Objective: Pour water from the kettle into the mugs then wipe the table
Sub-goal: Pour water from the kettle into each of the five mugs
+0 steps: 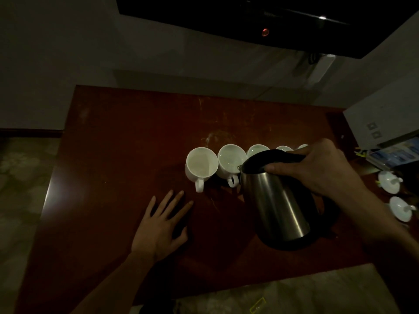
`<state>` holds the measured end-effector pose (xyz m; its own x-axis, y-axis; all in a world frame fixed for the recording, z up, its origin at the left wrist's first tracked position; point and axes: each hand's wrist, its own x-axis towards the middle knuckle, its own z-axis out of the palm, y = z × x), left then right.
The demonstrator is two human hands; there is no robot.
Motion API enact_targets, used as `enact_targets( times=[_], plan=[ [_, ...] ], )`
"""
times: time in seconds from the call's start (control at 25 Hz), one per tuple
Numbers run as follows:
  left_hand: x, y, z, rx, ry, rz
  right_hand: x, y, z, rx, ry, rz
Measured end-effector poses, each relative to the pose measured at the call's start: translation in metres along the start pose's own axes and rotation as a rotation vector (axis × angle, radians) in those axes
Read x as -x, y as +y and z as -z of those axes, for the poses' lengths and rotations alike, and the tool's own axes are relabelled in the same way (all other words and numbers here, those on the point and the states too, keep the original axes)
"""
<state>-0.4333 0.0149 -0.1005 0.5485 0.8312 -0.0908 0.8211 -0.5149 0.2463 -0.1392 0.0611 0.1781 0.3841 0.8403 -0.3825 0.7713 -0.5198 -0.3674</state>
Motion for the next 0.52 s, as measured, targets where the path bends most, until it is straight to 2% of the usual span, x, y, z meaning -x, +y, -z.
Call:
enact_targets(
  times=[0.52],
  plan=[
    [-0.0006, -0.0001, 0.0011, 0.000, 0.001, 0.001, 0.0031, -0.0090, 0.0032, 0.050, -0.015, 0.009]
  ],
)
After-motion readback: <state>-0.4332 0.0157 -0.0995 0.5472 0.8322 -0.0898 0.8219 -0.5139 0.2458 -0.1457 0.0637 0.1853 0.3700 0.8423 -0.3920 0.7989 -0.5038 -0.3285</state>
